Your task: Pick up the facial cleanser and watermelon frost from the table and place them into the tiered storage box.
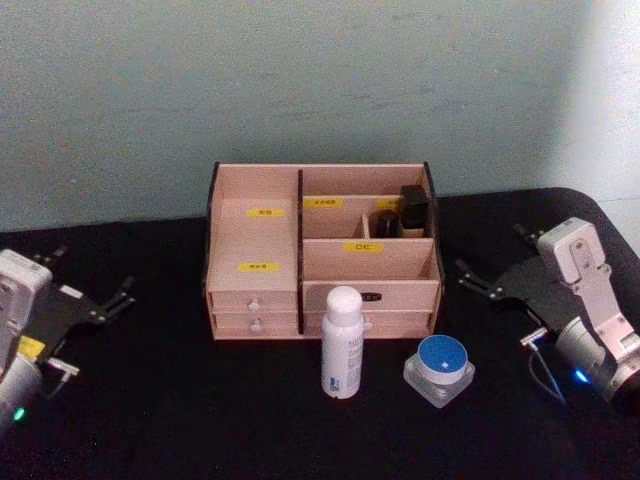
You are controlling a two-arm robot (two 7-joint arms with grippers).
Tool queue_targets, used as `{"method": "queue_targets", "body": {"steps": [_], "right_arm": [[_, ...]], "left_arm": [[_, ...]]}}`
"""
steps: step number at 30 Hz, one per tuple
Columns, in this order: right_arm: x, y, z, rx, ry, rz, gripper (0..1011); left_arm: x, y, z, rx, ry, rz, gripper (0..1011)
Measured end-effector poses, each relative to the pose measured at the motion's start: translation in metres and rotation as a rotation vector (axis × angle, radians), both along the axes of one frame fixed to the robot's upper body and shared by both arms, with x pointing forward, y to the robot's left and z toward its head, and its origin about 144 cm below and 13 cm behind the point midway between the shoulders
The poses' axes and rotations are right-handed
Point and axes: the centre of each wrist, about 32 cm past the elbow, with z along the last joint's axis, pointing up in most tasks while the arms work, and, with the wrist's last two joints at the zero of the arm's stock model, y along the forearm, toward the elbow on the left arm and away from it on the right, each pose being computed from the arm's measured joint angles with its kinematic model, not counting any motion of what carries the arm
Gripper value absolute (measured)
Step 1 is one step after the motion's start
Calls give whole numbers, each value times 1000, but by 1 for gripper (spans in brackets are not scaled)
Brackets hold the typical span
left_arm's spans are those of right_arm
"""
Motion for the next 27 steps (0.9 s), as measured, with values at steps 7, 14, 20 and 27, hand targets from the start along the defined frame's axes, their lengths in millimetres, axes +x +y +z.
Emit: {"method": "queue_targets", "body": {"steps": [7,14,20,27], "right_arm": [[0,0,0,0,0,0,1003],[0,0,0,0,0,0,1002],[0,0,0,0,0,0,1002],[0,0,0,0,0,0,1003]], "left_arm": [[0,0,0,0,0,0,1001],[0,0,0,0,0,0,1001],[0,0,0,0,0,0,1001],[0,0,0,0,0,0,1001]]}}
